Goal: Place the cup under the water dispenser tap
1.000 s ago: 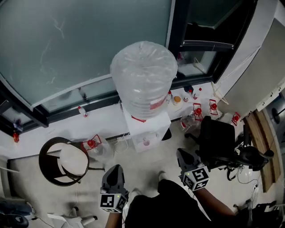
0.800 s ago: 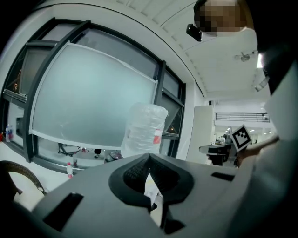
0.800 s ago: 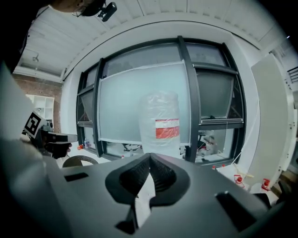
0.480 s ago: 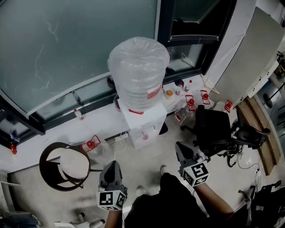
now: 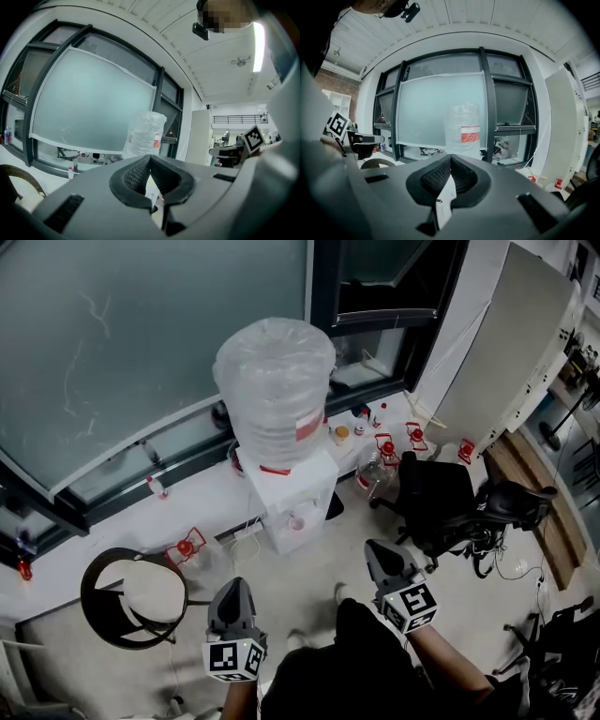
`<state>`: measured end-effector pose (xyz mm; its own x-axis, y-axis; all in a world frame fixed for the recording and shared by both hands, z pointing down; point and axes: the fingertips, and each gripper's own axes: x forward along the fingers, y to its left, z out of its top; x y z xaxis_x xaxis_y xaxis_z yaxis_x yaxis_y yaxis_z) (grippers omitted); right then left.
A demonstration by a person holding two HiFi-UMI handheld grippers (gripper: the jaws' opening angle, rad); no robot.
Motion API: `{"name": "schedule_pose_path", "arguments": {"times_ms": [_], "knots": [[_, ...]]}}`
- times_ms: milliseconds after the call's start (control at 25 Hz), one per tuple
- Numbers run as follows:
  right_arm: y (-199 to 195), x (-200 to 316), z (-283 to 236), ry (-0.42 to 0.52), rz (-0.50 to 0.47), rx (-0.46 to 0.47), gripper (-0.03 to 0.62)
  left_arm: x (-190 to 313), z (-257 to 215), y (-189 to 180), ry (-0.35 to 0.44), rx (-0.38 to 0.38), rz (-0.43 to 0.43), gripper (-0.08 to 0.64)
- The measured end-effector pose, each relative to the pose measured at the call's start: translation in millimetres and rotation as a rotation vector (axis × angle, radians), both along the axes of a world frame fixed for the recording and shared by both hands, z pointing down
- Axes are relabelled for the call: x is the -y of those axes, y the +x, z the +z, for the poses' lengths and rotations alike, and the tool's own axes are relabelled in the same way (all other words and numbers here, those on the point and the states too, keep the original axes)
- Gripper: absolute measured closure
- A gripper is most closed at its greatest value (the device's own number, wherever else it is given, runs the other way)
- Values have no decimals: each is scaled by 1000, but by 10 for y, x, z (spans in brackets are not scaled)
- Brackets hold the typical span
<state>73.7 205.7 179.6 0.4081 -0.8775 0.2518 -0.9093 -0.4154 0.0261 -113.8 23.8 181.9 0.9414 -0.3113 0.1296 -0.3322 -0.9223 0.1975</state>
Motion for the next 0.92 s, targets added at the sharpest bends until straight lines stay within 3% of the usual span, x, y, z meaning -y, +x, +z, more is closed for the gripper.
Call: {"name": "schedule_pose_path", "arguments": {"times_ms": [320,920], "knots": [[-73,-201,47,47,55,82,594,-161,10,-134,12,-3,11,551],[-356,-195,132,22,29,67,594,-159,11,-498,17,-3,-26,551]]}}
